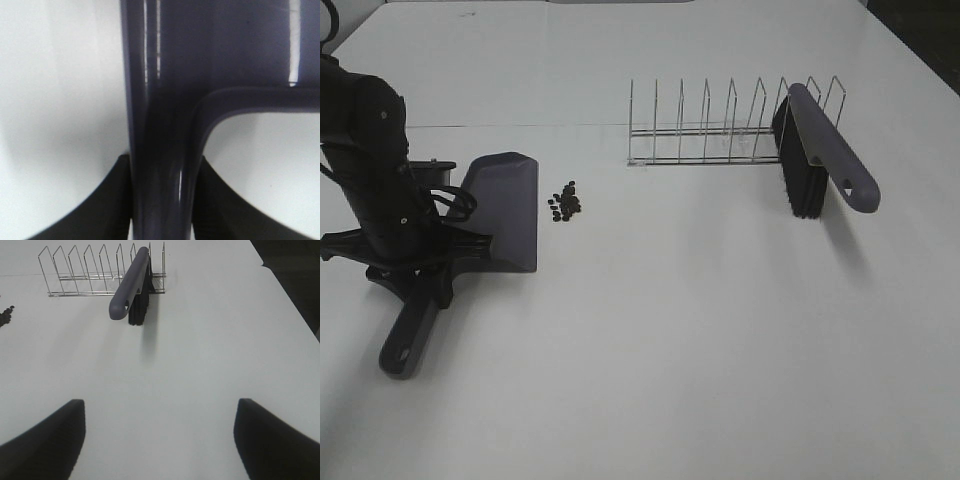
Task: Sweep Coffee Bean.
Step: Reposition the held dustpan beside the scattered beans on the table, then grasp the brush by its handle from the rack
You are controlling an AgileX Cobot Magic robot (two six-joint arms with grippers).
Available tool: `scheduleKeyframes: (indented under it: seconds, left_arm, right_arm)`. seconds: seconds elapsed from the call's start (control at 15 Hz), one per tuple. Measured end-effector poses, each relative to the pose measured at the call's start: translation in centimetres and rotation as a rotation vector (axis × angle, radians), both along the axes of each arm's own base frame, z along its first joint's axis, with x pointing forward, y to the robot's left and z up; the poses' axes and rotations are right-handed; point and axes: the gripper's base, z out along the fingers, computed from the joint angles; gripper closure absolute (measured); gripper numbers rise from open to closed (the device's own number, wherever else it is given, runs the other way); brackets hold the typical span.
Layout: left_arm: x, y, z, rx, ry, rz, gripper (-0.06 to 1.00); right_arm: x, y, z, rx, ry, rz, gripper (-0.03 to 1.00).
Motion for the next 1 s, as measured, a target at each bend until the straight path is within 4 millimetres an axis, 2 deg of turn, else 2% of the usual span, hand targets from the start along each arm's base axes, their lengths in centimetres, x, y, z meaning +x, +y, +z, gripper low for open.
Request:
scheduleKeyframes:
  seconds: [0.2,0.27,0.47,0.6,0.73,0.87,1.0]
  left_arm:
    - [0.0,0.1,0.5,0.009,-0.014,-0.008,0.67]
    - [-0.1,0.3,1.2,0.018,-0.021,-0.014,0.67]
    - [-0.2,0.4,5.2,0.007,-0.115,-0.016,0.67]
    - [-0.4,0.5,6.7,-0.003,-0.149,-0.015,0.67]
    - [-0.4,0.5,6.7,-0.001,-0.145,-0.015,0.67]
    - [-0.5,0.5,6.7,-0.001,-0.143,-0.015,0.67]
    - [-0.5,0.5,6.7,0.0,-0.144,-0.027,0.67]
  right_arm:
    - [0.0,0.0,0.0,0.0,0.0,0.0,0.2]
    - [0.0,0.0,0.0,0.001,0.0,0.001,0.2]
    - [0.0,0.0,0.0,0.002,0.0,0.001,0.2]
    - [0.0,0.0,0.0,0.002,0.0,0.001,0.2]
    - [0.1,0.0,0.1,0.002,0.004,0.001,0.2]
    - [1.6,0.0,1.8,-0.001,-0.025,0.003,0.2]
    - [4.6,-0.1,4.7,-0.006,-0.104,0.008,0.2]
